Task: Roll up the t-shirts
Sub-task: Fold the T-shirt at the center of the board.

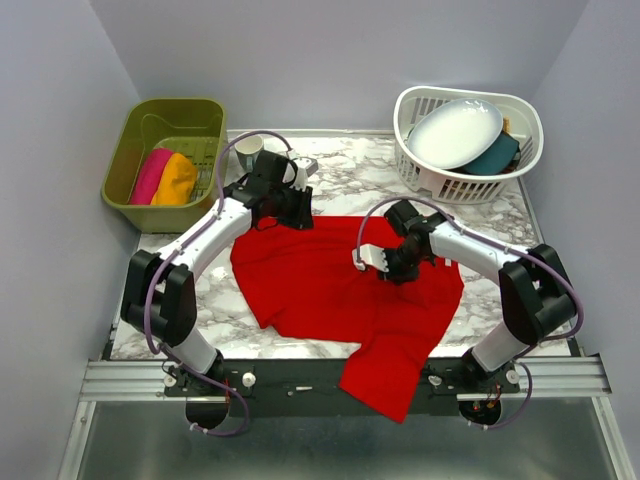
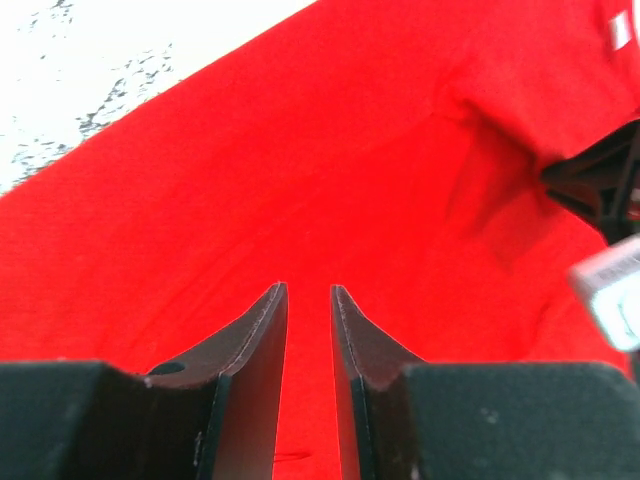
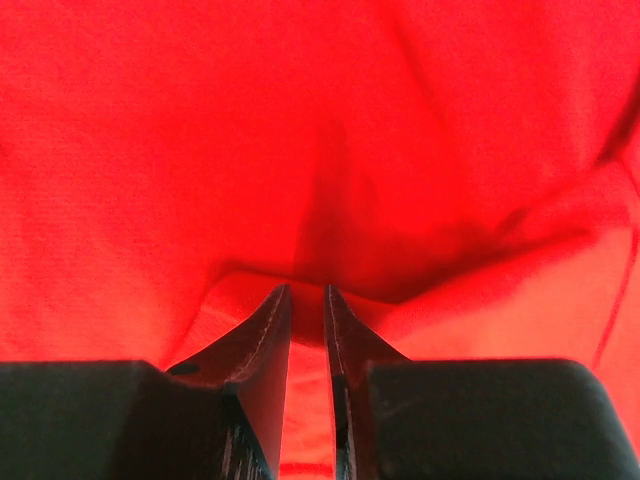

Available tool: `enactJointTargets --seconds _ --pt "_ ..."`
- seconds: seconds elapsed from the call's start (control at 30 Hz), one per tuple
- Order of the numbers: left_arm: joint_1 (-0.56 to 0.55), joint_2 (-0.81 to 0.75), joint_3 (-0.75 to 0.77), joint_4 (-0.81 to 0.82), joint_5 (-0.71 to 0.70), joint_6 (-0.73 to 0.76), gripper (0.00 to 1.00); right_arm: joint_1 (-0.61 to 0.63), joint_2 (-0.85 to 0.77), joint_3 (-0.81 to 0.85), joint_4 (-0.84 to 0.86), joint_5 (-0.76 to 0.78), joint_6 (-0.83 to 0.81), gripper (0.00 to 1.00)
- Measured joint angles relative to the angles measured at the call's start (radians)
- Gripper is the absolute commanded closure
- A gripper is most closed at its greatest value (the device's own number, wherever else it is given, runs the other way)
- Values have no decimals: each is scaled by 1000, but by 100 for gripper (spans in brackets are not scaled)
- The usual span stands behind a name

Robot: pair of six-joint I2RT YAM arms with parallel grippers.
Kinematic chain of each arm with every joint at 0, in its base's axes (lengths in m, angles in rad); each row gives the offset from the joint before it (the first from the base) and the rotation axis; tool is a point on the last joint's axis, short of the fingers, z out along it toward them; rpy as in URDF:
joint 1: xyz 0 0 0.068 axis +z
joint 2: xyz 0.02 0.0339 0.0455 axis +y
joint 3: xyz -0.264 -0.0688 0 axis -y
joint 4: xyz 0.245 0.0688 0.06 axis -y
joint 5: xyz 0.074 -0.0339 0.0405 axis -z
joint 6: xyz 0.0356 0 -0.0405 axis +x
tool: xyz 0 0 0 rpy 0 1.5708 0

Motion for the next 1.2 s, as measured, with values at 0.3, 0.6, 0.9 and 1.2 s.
enactJointTargets --seconds 0.3,0.6,0.9,1.2 --pt "-32 66 -44 272 169 -297 60 -134 -2 21 13 44 -21 74" --pt "-220 319 -99 715 250 -679 62 -206 26 112 10 50 -18 74" --pt "-320 433 -95 957 259 -885 67 -243 34 132 5 48 15 75" --pt "-271 276 -290 977 259 -874 56 -270 -87 137 -58 -64 63 74"
